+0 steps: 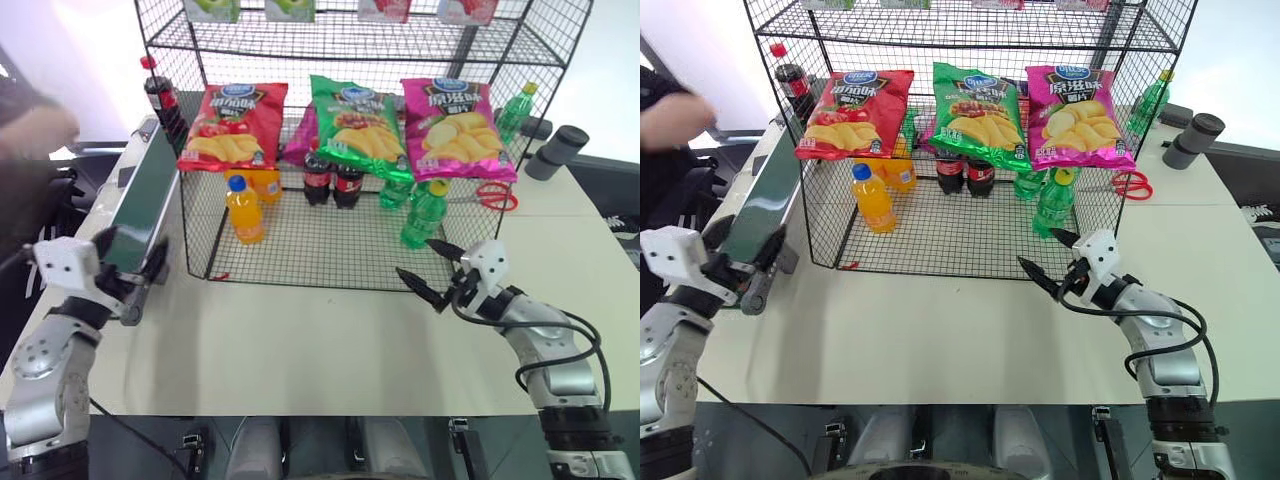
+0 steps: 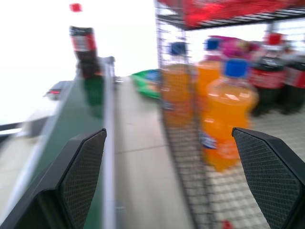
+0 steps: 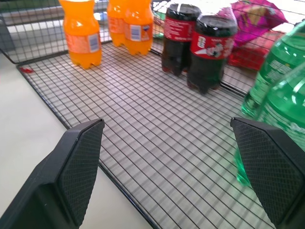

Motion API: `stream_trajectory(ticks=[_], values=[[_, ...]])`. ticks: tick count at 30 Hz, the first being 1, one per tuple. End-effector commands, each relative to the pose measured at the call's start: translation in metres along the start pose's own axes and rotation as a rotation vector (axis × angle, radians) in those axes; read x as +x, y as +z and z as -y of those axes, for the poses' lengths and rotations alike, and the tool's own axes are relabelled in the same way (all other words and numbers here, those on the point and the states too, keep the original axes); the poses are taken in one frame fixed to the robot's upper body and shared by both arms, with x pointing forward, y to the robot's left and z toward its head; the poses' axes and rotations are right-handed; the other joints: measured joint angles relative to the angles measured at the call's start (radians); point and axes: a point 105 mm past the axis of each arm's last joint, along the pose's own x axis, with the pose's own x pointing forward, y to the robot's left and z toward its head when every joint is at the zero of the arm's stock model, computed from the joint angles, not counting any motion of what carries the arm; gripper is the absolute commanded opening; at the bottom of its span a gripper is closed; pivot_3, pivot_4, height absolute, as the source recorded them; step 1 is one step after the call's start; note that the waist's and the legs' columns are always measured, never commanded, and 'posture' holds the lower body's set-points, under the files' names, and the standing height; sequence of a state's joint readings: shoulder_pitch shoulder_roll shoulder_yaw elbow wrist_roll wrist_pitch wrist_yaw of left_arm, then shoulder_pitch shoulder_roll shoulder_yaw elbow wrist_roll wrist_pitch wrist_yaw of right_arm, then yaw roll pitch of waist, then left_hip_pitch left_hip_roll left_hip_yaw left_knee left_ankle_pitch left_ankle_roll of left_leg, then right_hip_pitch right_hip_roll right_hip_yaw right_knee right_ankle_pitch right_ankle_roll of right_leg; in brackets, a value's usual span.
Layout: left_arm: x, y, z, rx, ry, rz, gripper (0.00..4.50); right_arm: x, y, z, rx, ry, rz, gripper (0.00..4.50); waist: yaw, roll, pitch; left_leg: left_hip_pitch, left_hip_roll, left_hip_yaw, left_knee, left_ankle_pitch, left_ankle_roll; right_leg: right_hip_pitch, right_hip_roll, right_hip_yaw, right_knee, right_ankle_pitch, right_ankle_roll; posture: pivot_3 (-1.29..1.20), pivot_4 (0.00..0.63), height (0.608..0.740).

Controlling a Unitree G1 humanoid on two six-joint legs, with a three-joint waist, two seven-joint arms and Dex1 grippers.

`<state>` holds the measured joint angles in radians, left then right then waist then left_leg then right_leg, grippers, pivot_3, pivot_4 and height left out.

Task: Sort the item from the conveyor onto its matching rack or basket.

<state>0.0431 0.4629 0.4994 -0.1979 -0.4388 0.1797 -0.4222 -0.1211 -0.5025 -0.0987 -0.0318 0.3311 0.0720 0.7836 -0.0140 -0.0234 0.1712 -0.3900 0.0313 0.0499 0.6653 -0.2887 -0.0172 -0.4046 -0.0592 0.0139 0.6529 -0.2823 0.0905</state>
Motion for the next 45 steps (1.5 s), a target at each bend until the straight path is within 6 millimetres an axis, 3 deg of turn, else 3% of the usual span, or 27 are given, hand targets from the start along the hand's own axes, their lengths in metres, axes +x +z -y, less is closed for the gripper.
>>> stream_trajectory(ticks=[1,5,14,20,45], values=[[-0.004,0.001,-0.022,0.027,0.141,0.029,4.5,0.007,0.011,-0.004,-0.028,0.024,0.047,4.42,0.001,0.0,0.0,0.0,0.0,0.0,0.0,0.0,0.0,0.0,0.0,0.0,0.0,0.0,0.0,0.0,0.15,0.74],[-0.001,-0.012,-0.024,0.034,0.178,-0.001,4.5,0.012,0.019,-0.015,-0.015,0.081,0.069,4.42,0.002,-0.001,0.0,0.0,0.0,0.0,0.0,0.0,0.0,0.0,0.0,0.0,0.0,0.0,0.0,0.0,0.15,0.74],[0.011,-0.027,-0.02,0.014,0.189,-0.009,4.5,0.027,0.045,-0.071,0.007,0.273,0.141,4.42,0.0,-0.001,-0.001,0.0,0.0,-0.001,0.0,0.0,0.0,0.0,0.0,-0.001,0.0,0.0,0.0,0.0,0.15,0.74],[0.015,-0.033,-0.022,-0.008,0.194,-0.008,4.5,0.03,0.045,-0.086,0.01,0.298,0.15,4.42,0.001,-0.001,-0.001,0.0,0.0,0.0,0.0,0.0,0.0,0.0,-0.001,-0.001,0.0,0.0,0.0,0.0,0.15,0.74],[0.006,-0.034,-0.04,-0.039,0.308,0.009,4.5,0.036,0.041,-0.094,0.019,0.319,0.154,4.42,0.001,-0.002,-0.001,0.0,0.0,-0.001,0.0,0.0,0.0,0.0,-0.002,-0.001,0.0,0.0,0.0,0.0,0.15,0.74]])
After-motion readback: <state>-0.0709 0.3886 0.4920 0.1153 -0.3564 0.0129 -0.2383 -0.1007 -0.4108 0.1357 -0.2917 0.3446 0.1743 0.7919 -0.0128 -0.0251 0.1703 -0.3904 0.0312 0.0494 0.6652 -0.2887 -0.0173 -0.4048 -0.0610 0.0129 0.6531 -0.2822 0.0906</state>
